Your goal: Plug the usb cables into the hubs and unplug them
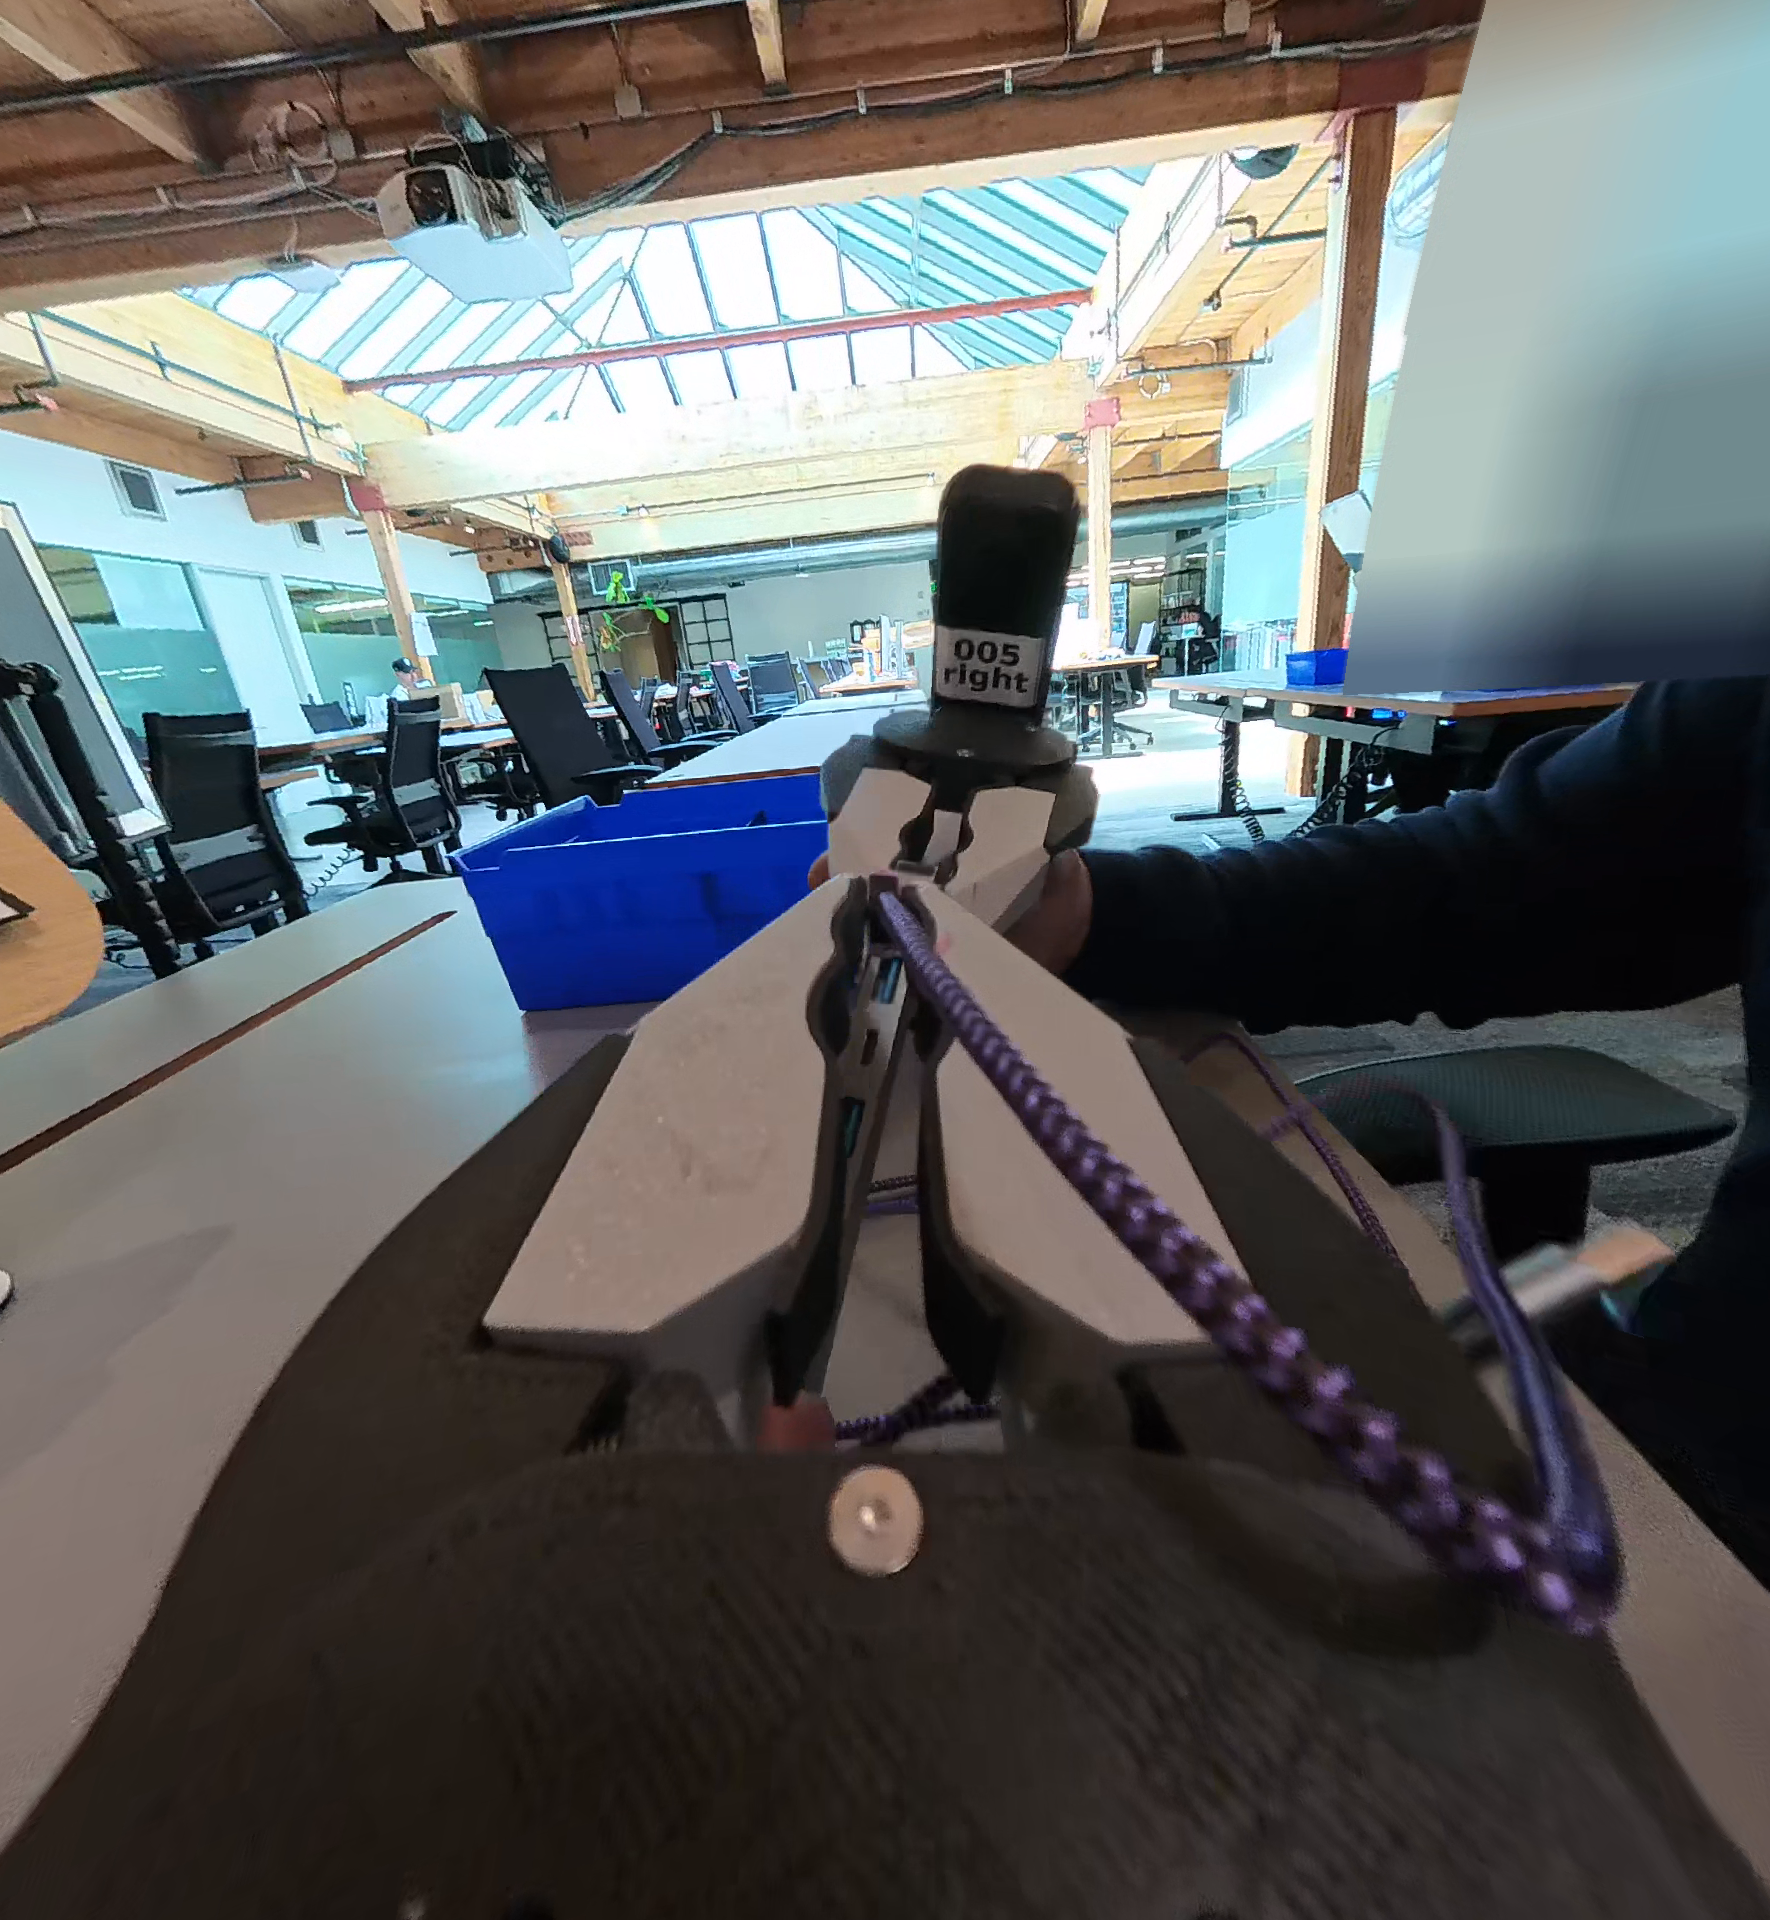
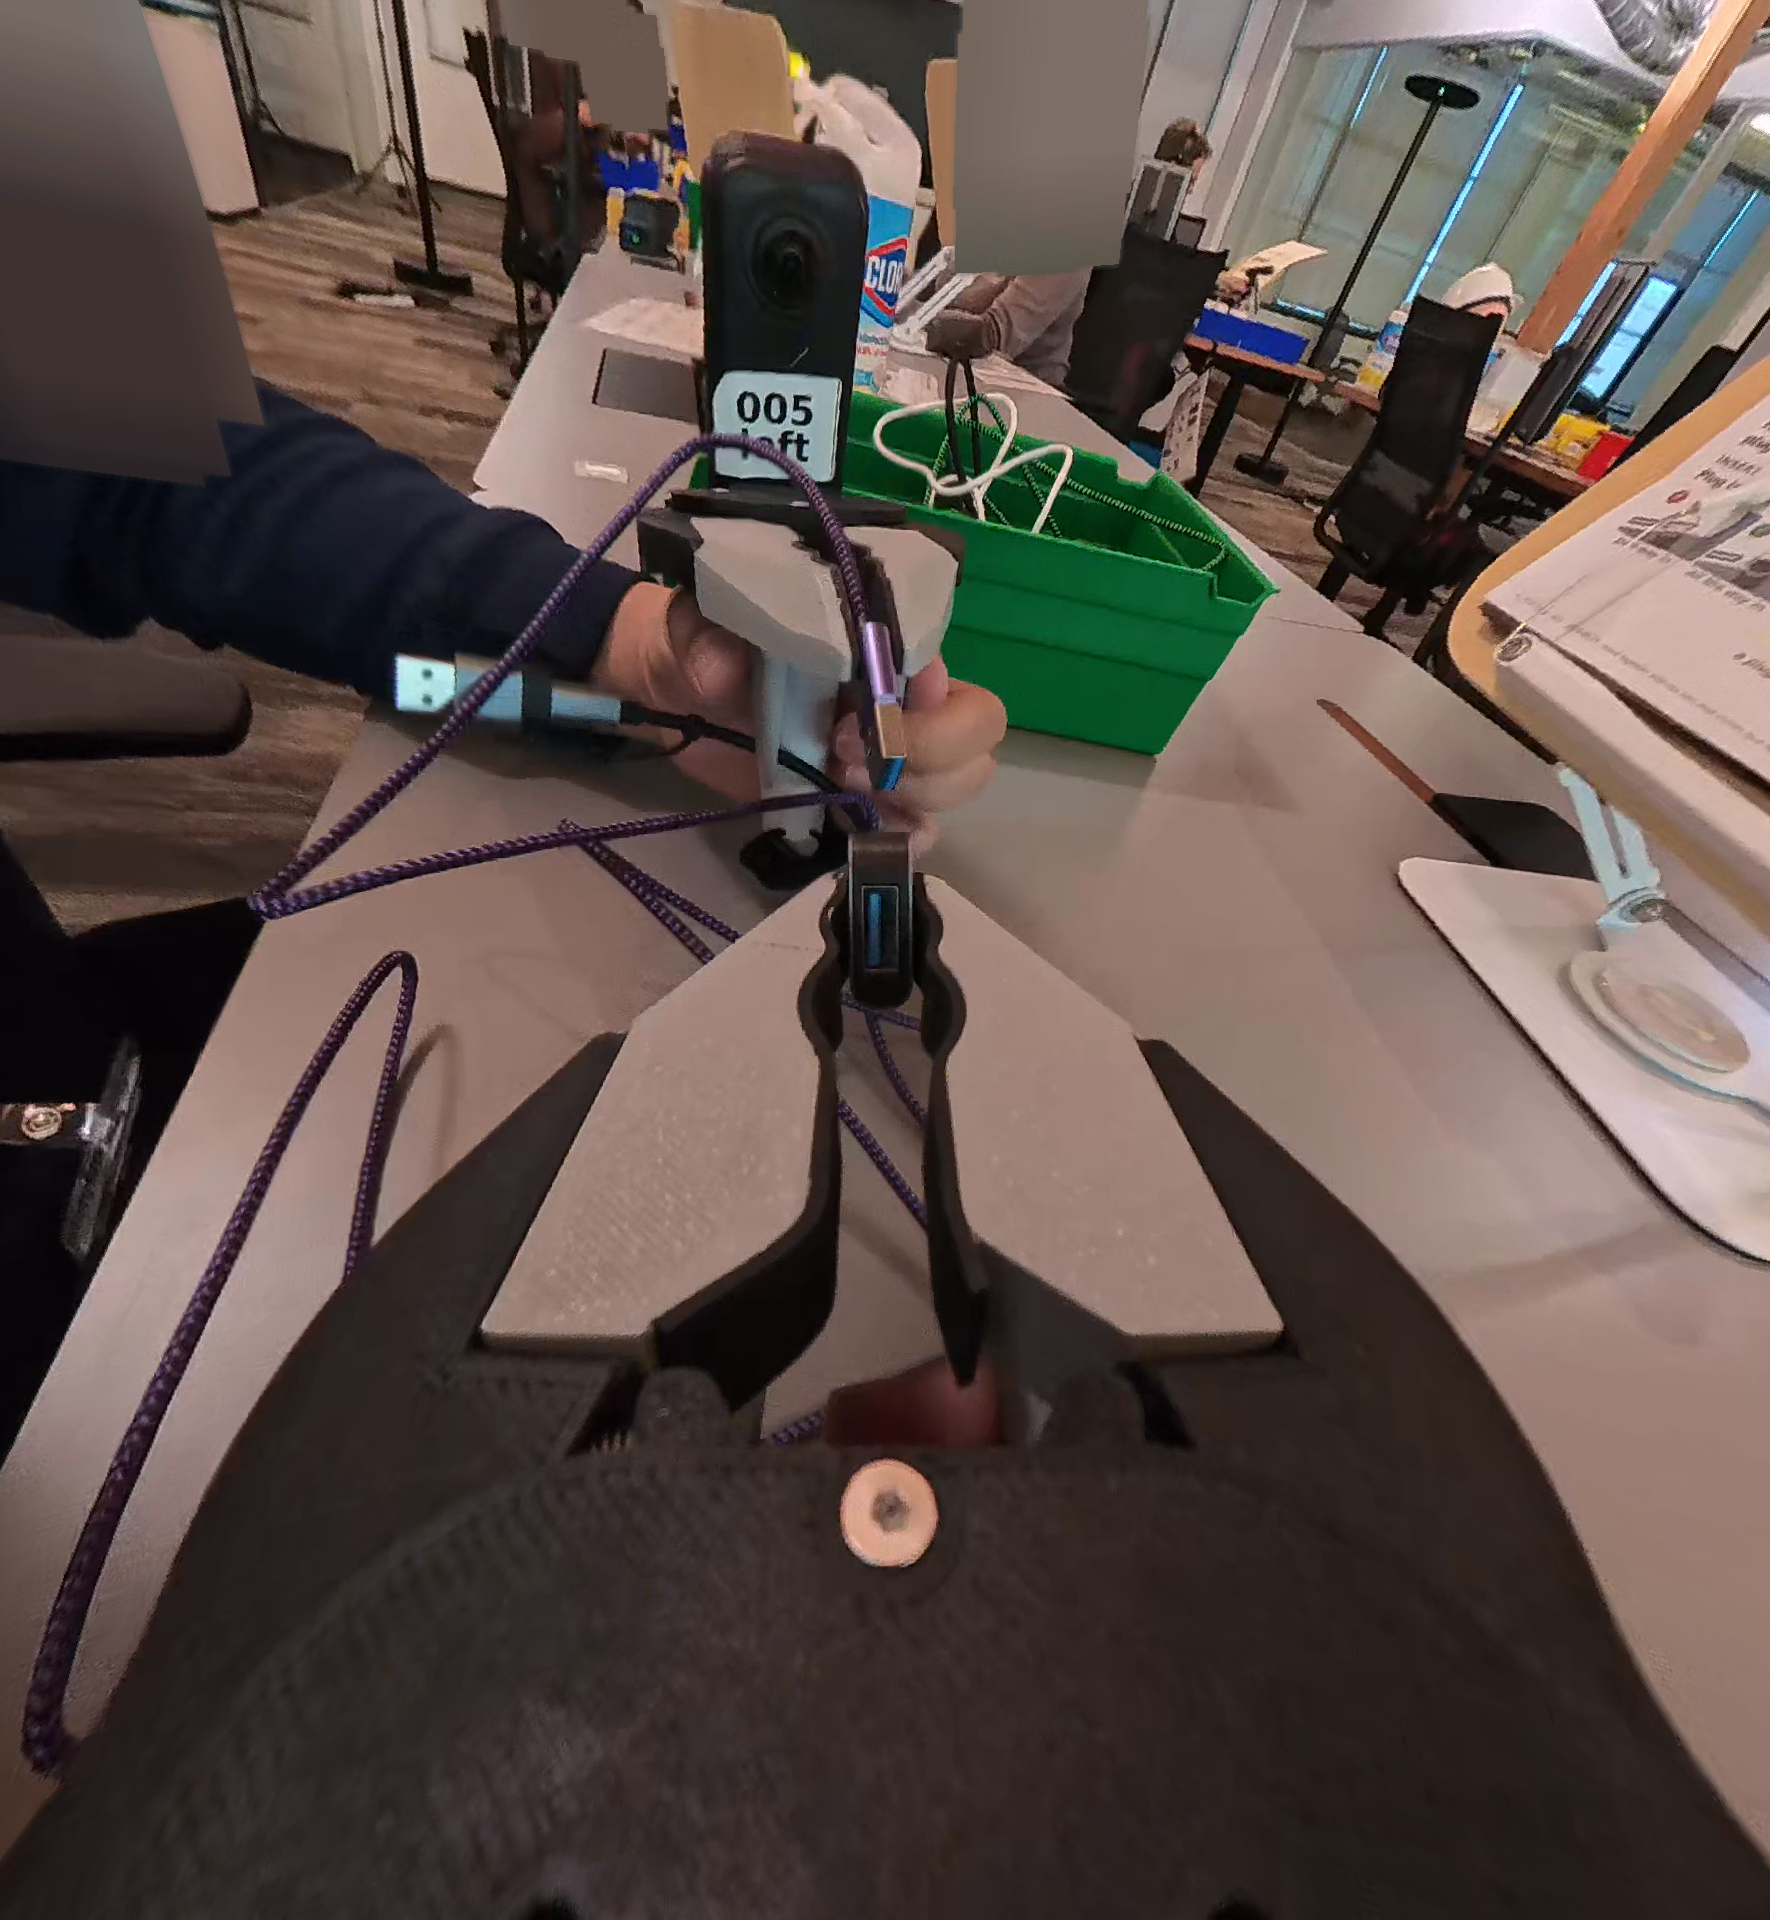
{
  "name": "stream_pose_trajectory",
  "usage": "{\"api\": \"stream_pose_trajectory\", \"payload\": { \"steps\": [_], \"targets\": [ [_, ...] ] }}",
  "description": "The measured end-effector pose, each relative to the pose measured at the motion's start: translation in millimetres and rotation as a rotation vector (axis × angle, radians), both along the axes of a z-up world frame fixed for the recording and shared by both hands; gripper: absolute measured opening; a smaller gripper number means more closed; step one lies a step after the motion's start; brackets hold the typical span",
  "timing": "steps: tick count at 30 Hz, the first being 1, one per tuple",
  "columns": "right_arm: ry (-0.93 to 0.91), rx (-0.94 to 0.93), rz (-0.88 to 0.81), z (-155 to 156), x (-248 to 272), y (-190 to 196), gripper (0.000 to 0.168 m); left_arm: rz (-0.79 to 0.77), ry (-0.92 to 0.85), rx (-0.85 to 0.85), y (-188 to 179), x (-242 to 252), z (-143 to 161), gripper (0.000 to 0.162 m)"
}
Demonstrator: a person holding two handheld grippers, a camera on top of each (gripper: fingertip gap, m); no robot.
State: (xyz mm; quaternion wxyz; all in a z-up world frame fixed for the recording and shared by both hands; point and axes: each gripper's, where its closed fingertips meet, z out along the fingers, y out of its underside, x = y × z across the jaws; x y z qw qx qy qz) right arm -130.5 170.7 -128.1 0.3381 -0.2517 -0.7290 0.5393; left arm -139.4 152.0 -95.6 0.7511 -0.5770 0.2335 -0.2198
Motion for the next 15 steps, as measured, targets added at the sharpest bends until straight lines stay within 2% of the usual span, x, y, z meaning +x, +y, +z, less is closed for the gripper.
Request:
{"api": "stream_pose_trajectory", "payload": {
  "steps": [7, 15],
  "targets": [
    [0.017, -0.215, 0.029, 22.0, -4.4, 2.4, 0.007, -0.02, -0.049, -0.006, 0.4, 2.5, -0.3, 0.003],
    [0.013, -0.256, 0.099, 28.4, 2.6, 4.5, 0.007, -0.037, -0.156, 0.014, -3.7, -5.1, 9.2, 0.003]
  ]
}}
